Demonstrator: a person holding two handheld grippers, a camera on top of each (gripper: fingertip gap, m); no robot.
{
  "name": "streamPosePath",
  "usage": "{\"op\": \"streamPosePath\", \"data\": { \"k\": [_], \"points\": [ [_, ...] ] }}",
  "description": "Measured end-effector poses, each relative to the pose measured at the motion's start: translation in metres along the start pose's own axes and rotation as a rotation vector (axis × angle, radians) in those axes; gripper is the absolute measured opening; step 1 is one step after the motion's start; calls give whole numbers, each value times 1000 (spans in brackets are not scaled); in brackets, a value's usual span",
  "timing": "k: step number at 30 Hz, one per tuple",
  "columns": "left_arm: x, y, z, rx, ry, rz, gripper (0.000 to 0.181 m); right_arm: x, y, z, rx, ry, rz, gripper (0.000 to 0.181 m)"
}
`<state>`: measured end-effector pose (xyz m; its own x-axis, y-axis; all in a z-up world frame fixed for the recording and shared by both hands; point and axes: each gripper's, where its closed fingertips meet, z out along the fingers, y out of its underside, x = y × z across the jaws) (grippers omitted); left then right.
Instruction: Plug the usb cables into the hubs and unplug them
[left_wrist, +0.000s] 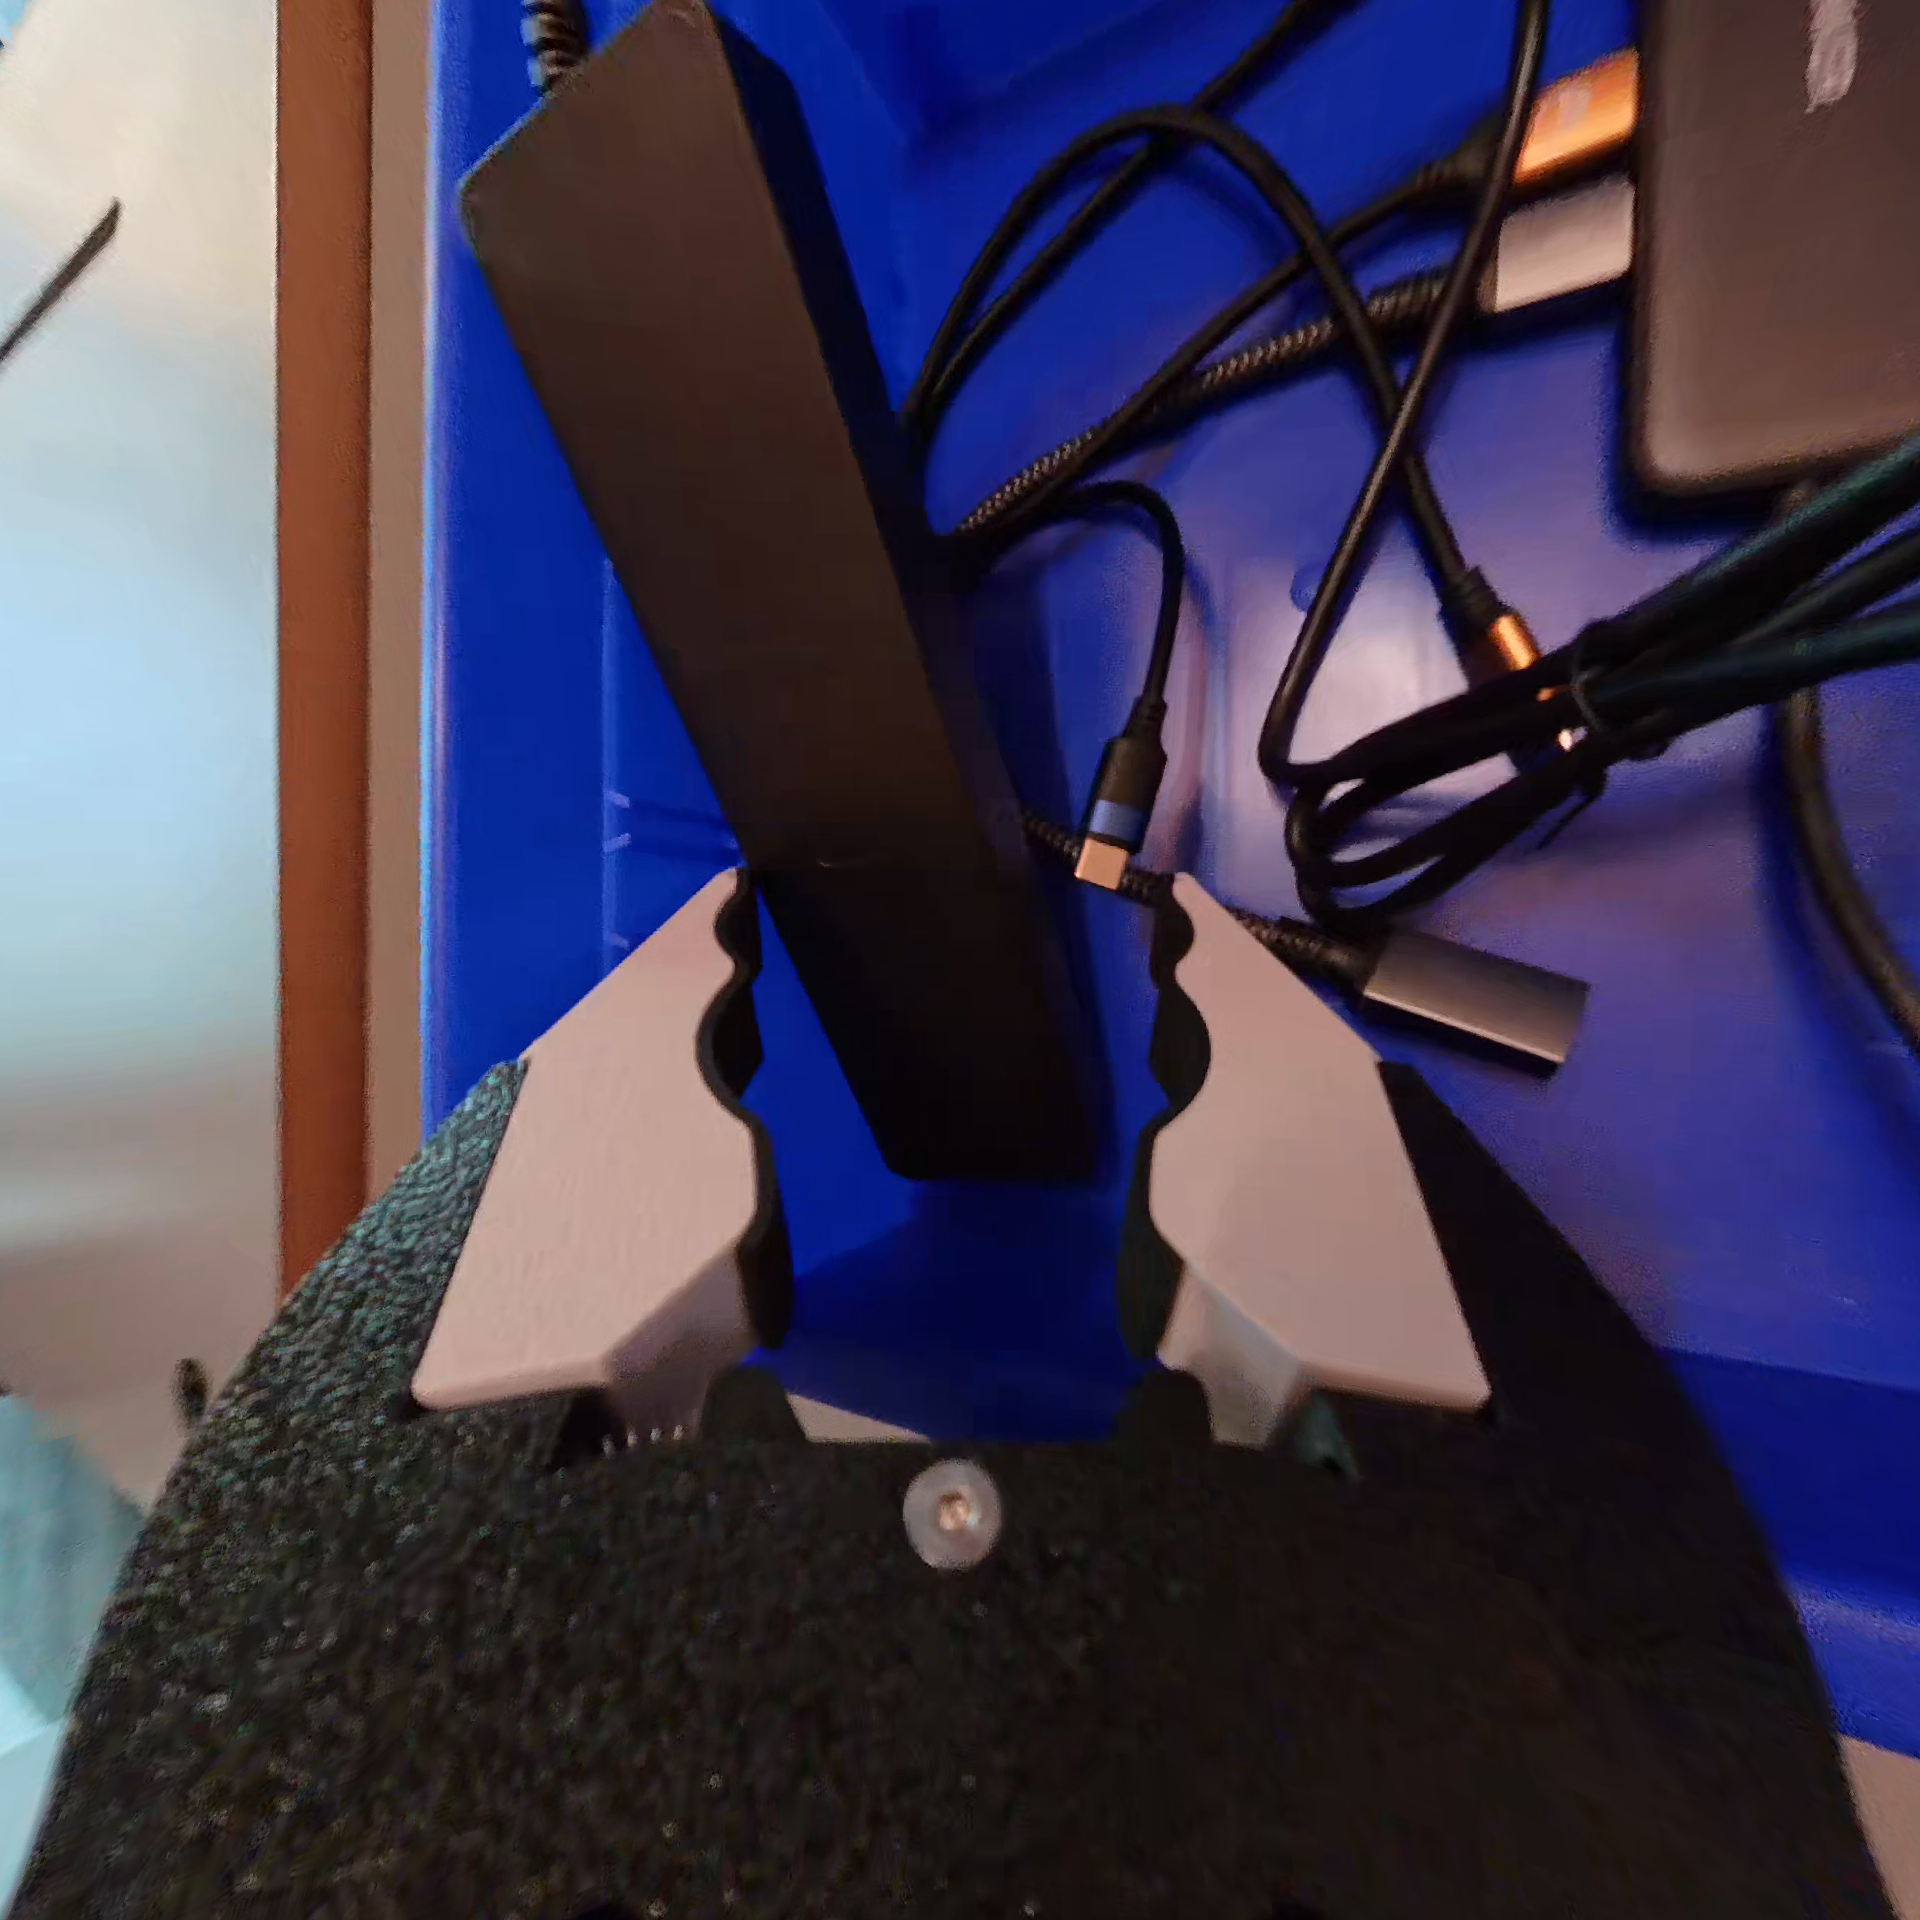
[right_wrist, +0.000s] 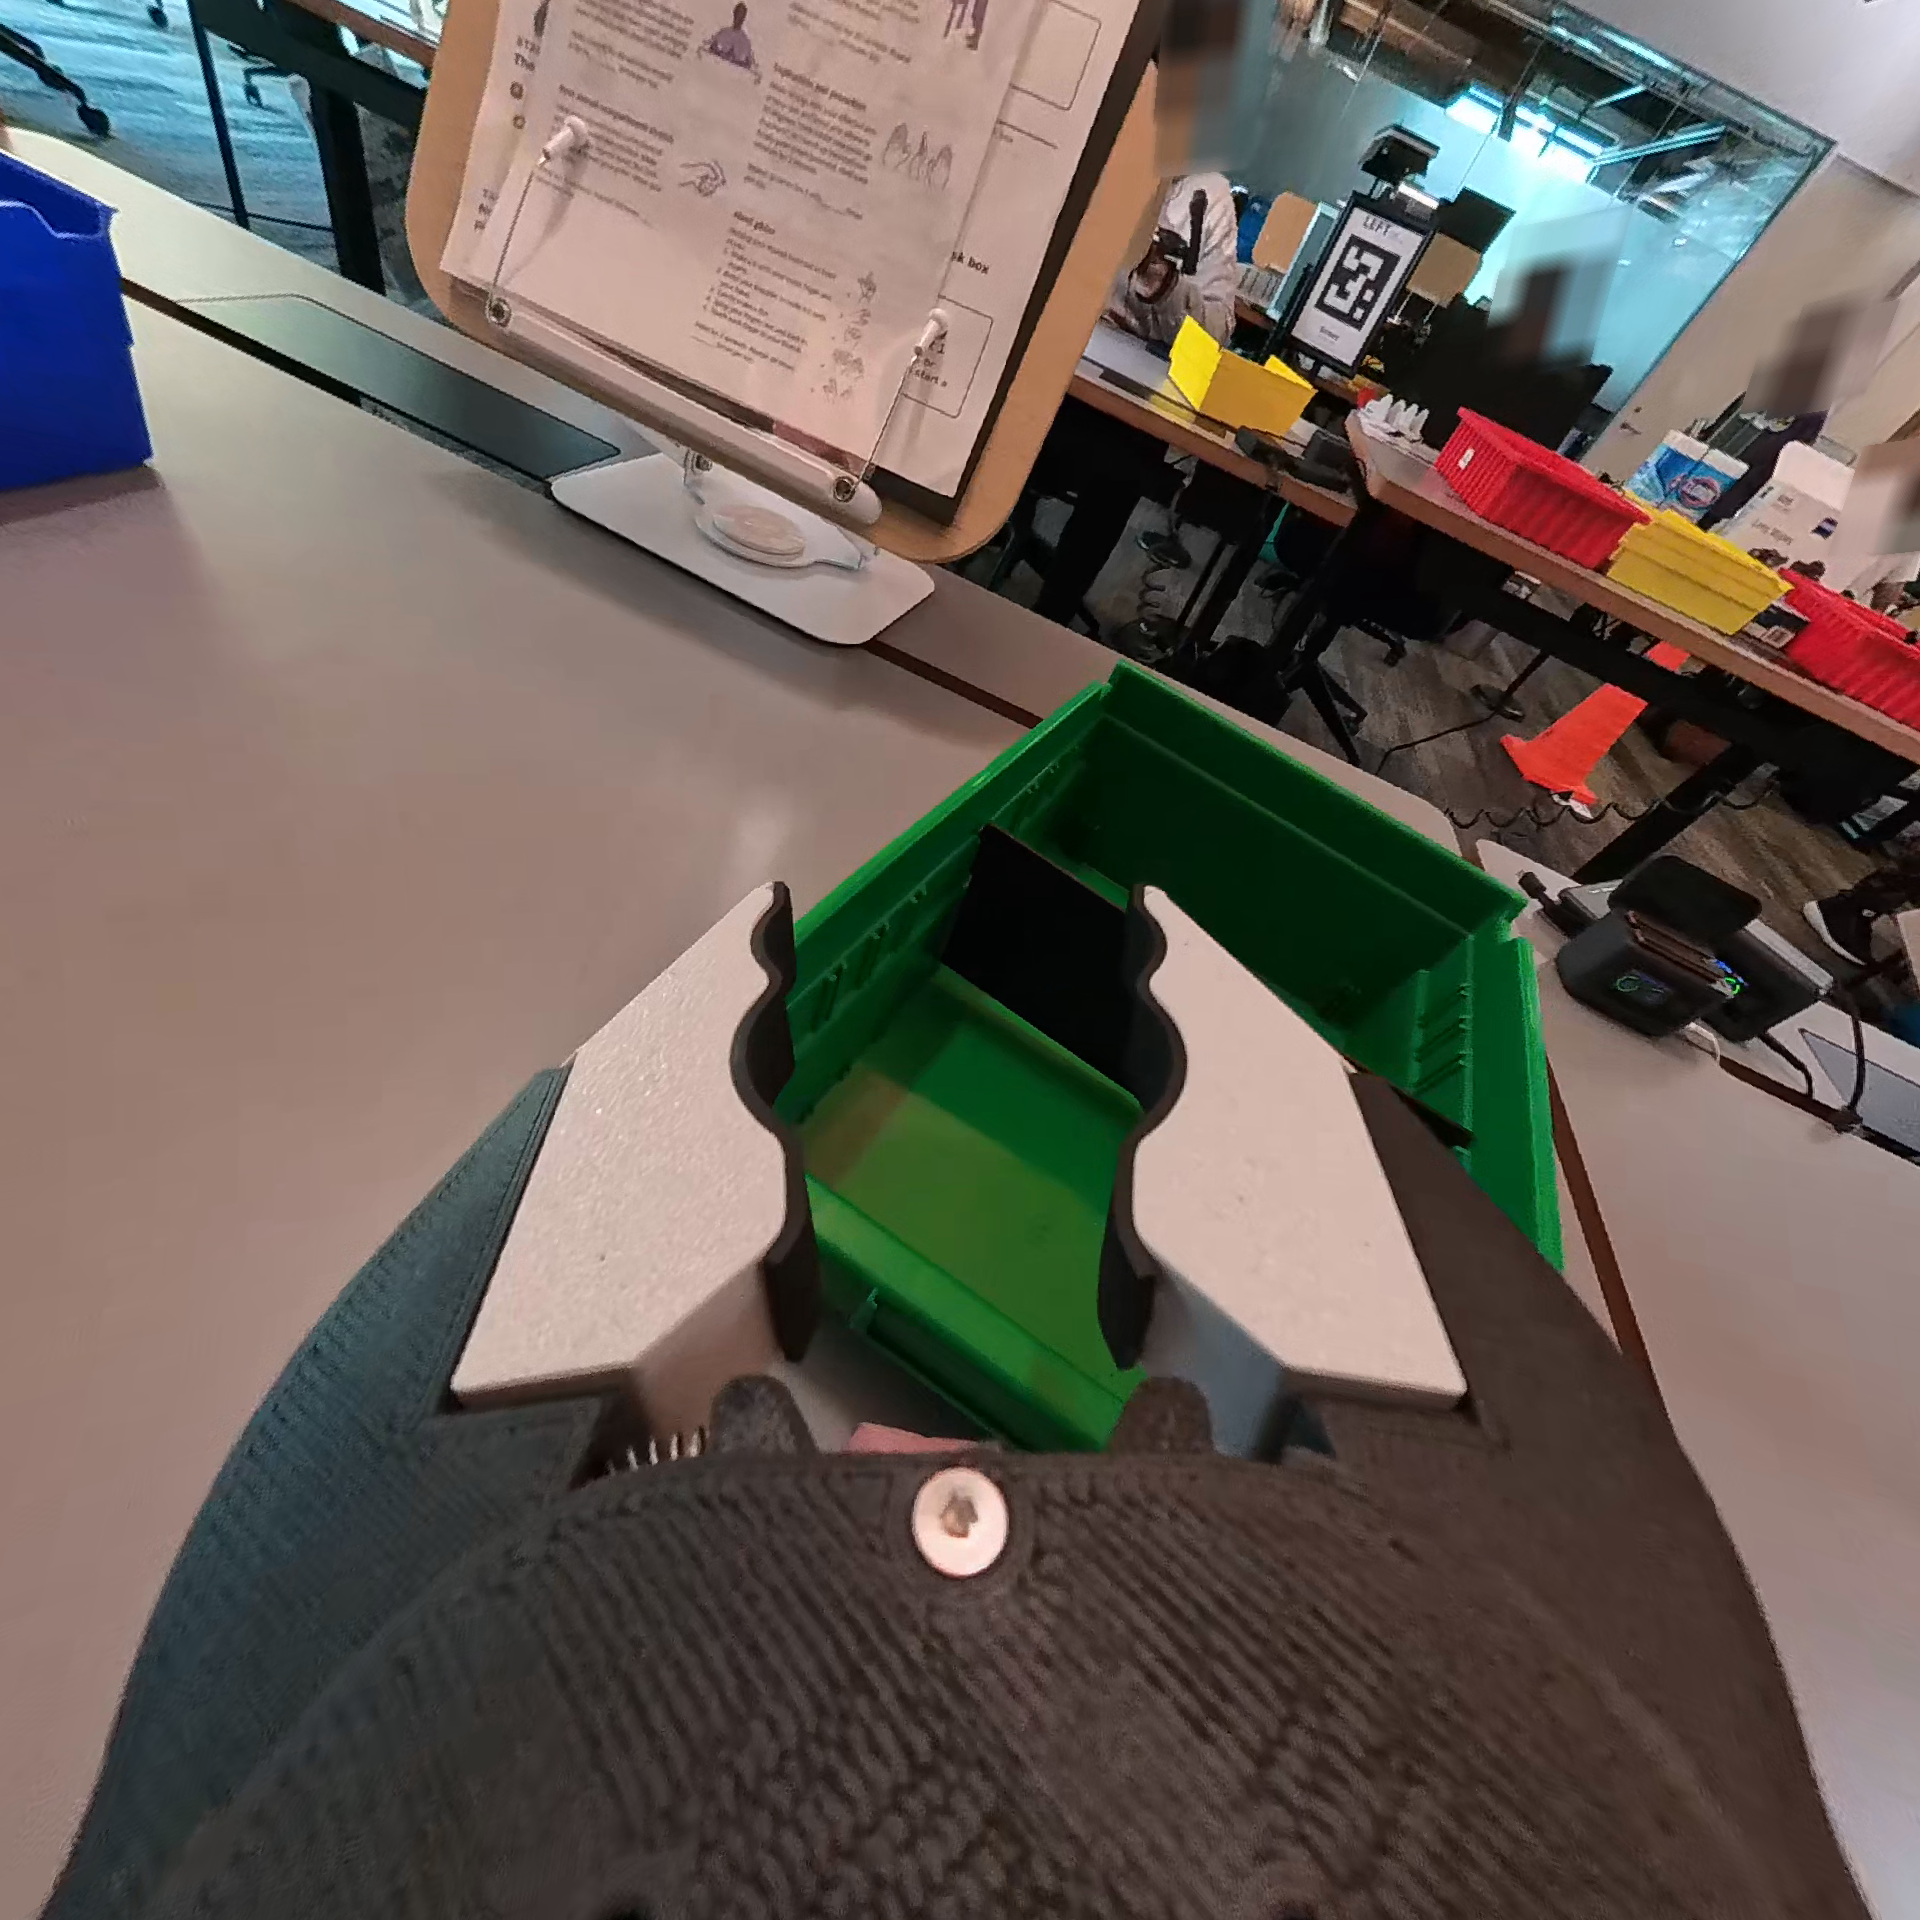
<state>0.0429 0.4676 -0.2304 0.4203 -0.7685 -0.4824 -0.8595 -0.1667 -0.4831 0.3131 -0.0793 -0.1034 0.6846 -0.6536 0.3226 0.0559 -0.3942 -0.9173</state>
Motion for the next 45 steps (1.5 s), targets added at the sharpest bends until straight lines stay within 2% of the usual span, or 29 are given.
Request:
{"op": "streamPosePath", "data": {
  "k": [5,8,10,14,16,18,20,28,34,40,45],
  "points": [
    [-7,6,4,-56,-121,156,69,-3,0,0,-5,-6,-15,62],
    [-20,5,11,-76,-282,243,60,-5,0,0,-10,-7,-33,63],
    [-25,2,14,-60,-334,258,58,-4,0,0,-8,-2,-30,63],
    [-28,-5,15,39,-276,211,56,-4,-1,-1,2,-7,-8,63],
    [-33,-15,7,119,-272,194,52,-3,-4,-2,8,0,-14,63],
    [-42,-37,-17,280,-299,161,36,-2,-8,-3,23,14,-19,63],
    [-41,-50,-38,348,-249,116,20,-1,-10,-4,29,18,-19,63],
    [-57,-78,-98,585,-367,157,20,-9,-10,-2,18,10,-44,62],
    [-68,-95,-166,804,-534,192,20,-18,-20,-2,51,-14,-25,62],
    [-69,-102,-259,1139,-588,91,20,-67,-59,-10,189,-183,19,67],
    [-48,-101,-323,1411,-388,-29,20,-123,-110,-39,390,-416,124,76]
  ]
}}
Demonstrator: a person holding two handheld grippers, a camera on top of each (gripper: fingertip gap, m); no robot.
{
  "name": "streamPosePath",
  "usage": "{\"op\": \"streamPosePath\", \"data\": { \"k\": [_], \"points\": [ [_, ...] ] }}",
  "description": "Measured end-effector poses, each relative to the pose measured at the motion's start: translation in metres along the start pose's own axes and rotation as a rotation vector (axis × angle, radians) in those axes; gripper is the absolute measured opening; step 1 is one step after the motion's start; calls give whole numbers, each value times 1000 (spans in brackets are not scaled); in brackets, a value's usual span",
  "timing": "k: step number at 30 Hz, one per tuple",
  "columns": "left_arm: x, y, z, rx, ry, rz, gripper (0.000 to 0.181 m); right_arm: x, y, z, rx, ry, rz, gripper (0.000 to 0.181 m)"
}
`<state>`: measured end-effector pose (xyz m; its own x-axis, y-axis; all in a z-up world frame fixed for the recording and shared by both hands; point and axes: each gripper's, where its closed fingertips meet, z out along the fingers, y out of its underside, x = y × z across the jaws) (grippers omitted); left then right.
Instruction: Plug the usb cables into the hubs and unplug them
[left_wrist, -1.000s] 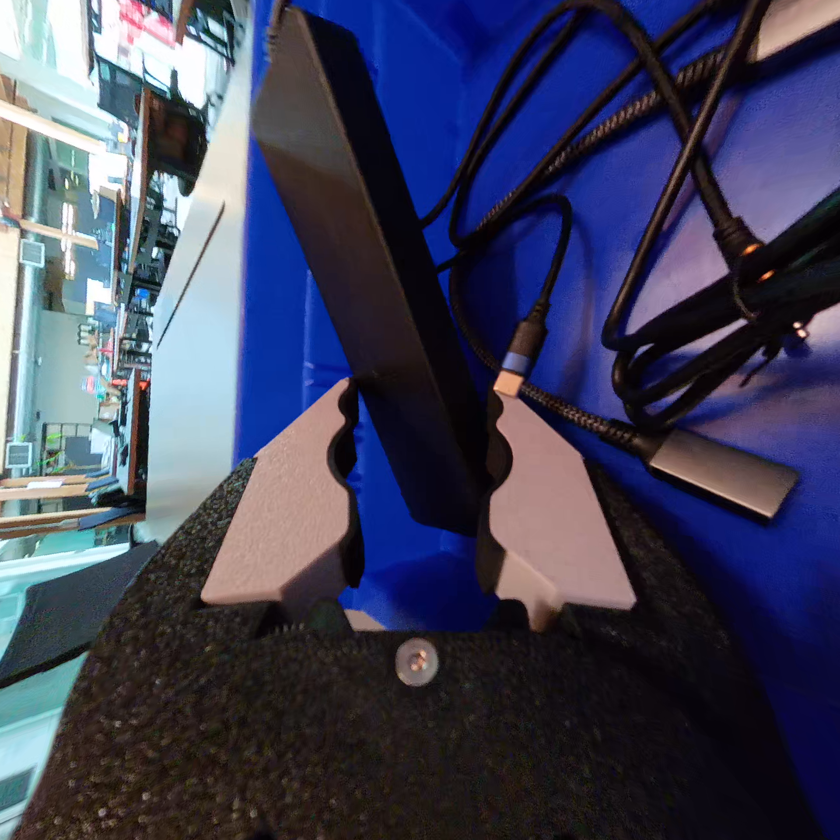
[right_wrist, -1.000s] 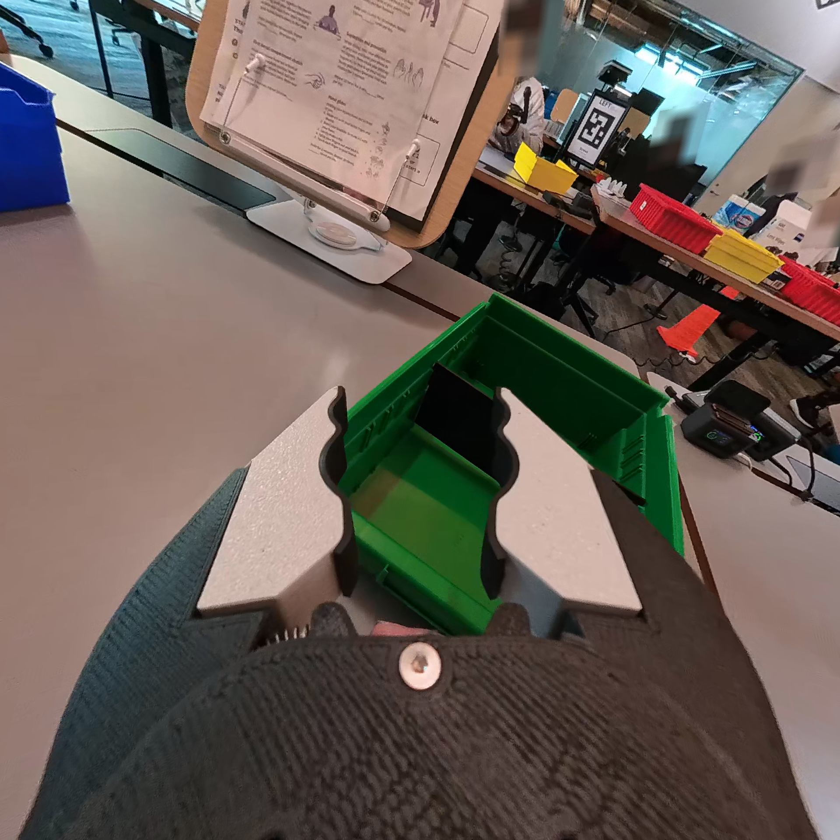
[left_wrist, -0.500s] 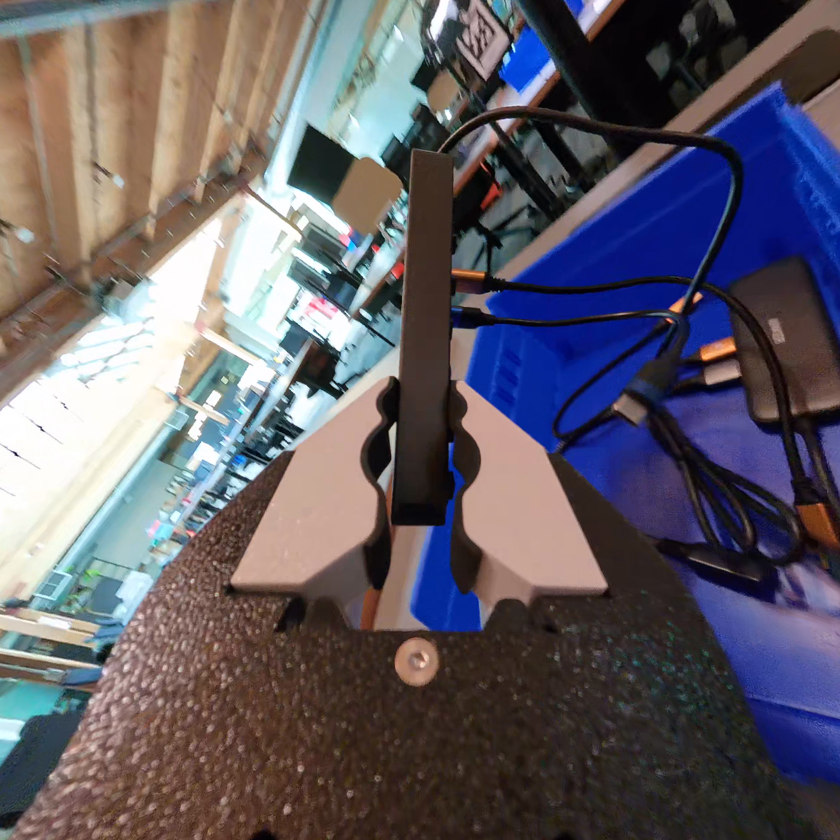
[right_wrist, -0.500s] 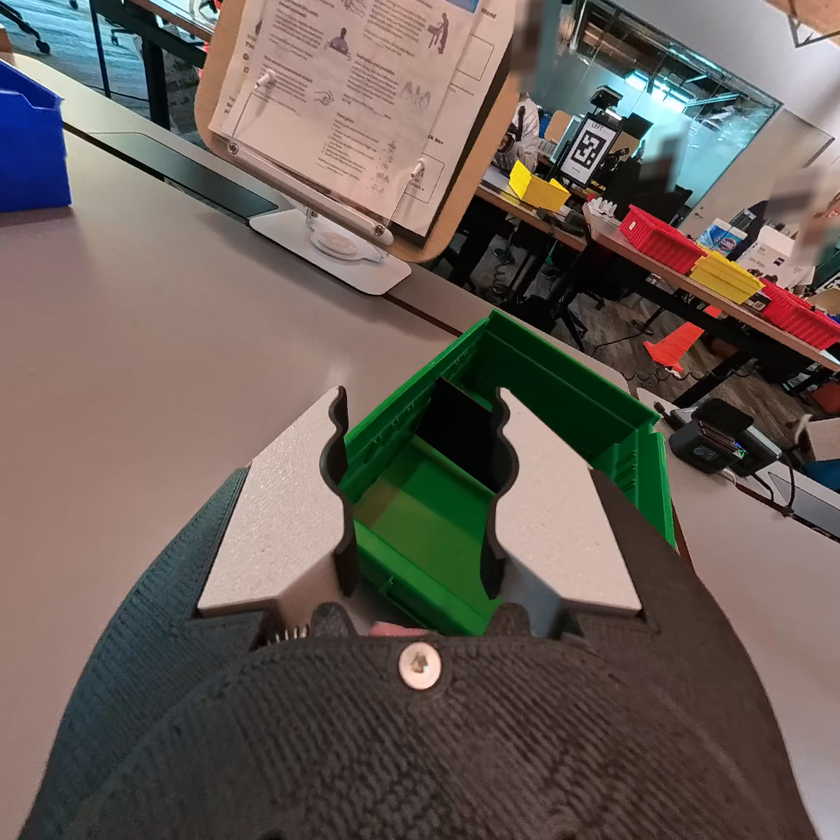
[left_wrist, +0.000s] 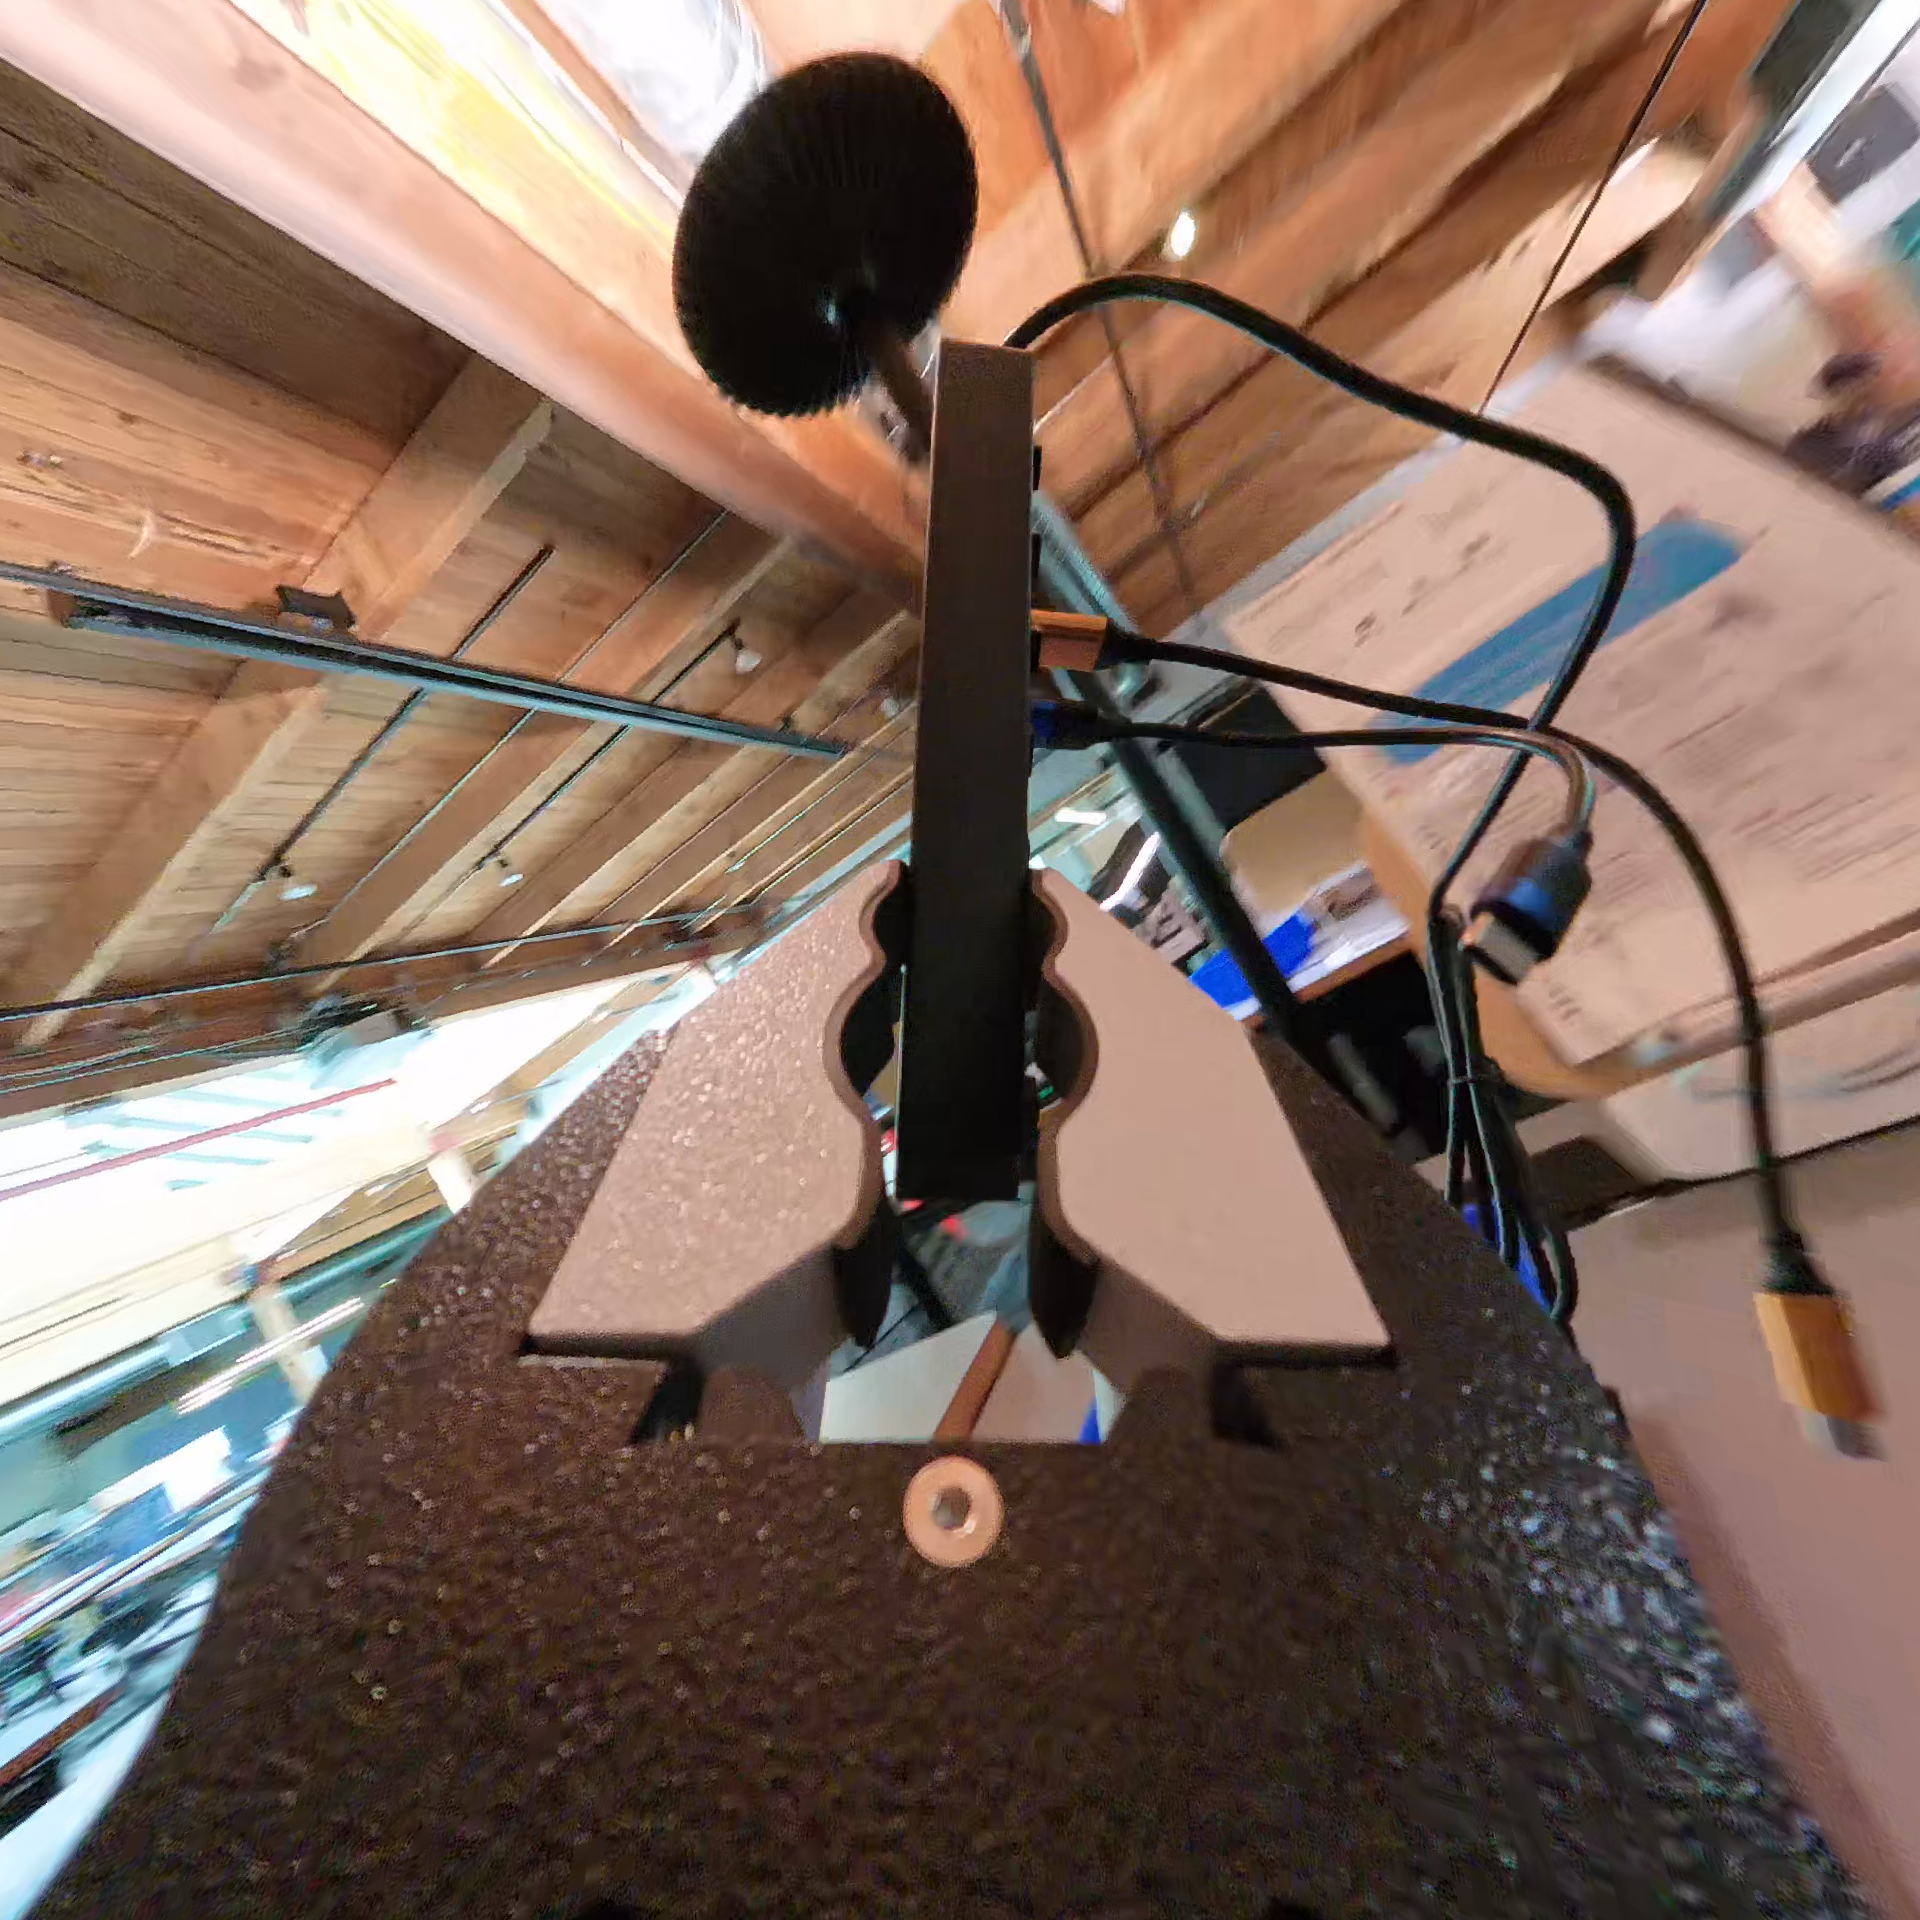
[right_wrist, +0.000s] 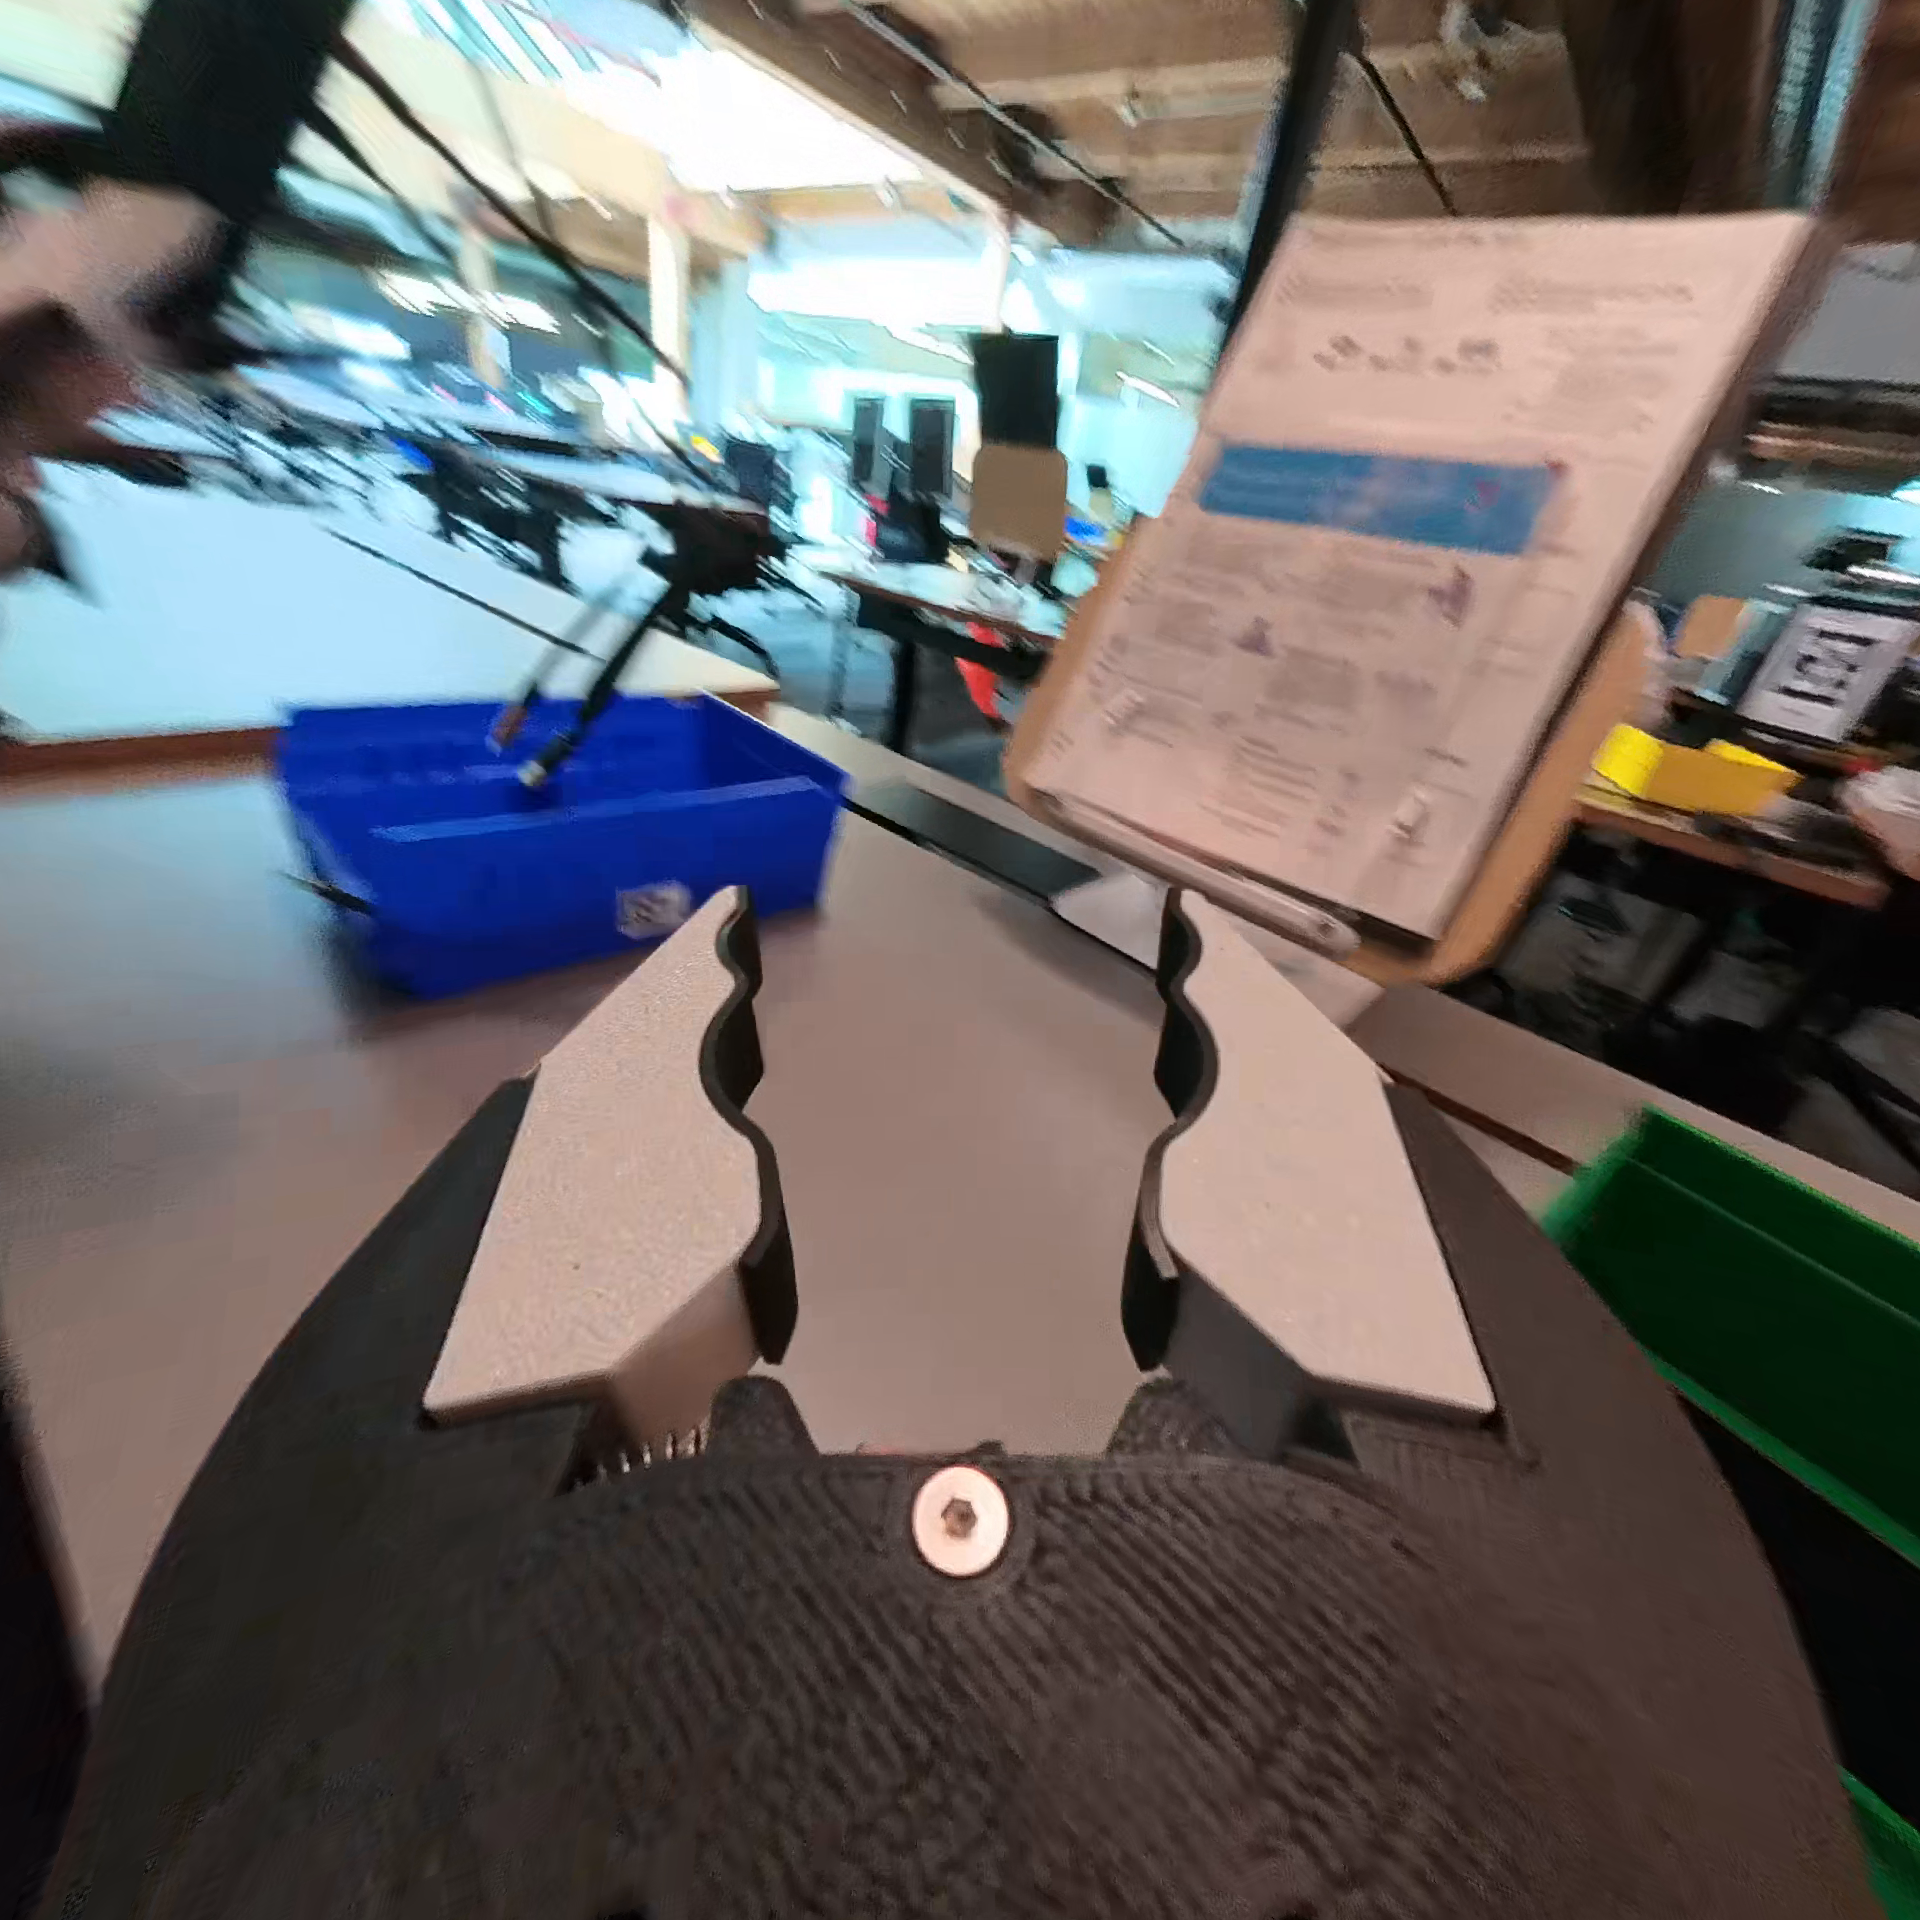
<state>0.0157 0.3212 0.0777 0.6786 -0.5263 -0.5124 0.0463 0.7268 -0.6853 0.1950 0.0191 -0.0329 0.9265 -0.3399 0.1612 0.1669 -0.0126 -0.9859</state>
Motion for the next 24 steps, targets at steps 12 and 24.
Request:
{"op": "streamPosePath", "data": {
  "k": [12,24],
  "points": [
    [149,-61,-23,273,356,1,19,-114,-80,-8,289,-266,19,68],
    [254,-94,-78,540,474,357,19,-44,-48,-1,437,-273,231,87]
  ]
}}
